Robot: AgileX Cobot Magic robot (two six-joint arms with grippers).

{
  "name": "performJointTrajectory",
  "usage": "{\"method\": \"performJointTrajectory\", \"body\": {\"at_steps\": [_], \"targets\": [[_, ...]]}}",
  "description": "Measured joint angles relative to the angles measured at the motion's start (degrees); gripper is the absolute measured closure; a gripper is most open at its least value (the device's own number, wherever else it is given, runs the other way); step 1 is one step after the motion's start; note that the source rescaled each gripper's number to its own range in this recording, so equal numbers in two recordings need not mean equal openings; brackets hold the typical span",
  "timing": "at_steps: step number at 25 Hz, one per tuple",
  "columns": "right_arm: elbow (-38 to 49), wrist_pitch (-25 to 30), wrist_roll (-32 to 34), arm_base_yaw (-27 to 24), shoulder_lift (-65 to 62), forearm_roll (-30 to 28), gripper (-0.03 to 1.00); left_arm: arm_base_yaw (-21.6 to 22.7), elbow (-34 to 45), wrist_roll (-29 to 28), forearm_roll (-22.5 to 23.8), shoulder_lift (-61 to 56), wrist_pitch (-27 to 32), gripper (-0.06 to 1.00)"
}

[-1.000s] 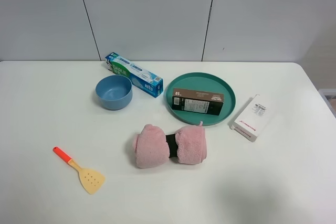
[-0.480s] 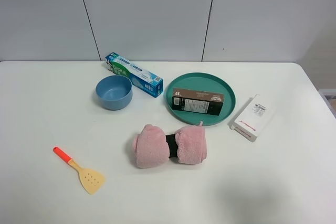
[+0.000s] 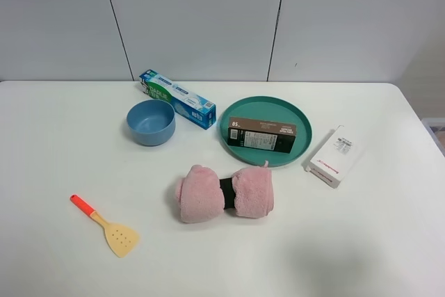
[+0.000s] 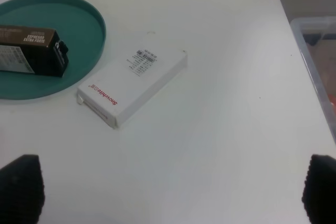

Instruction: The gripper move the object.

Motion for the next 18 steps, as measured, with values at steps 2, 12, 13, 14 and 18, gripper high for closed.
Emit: {"method": "performJointTrajectory", "body": {"at_steps": [2, 12, 13, 14, 18], "targets": [[0.0, 0.0, 0.0, 0.0, 0.0, 0.0, -0.03, 0.0, 0.6, -0.1, -0.6, -1.3, 2.5, -0.03], [0.0, 0.0, 0.0, 0.0, 0.0, 0.0, -0.03, 0.0, 4.5, 0.4, 1.0, -1.6, 8.1, -0.03], [0.0, 0.0, 0.0, 0.0, 0.0, 0.0, -0.03, 0.0, 4.5, 0.4, 1.1, -1.6, 8.3, -0.03], [0.0, 0.0, 0.0, 0.0, 0.0, 0.0, -0.03, 0.0, 4.5, 0.4, 1.2, -1.6, 8.3, -0.03], [0.0, 0.0, 0.0, 0.0, 0.0, 0.0, -0.03, 0.0, 4.5, 0.4, 1.2, -1.6, 8.3, -0.03]]}}
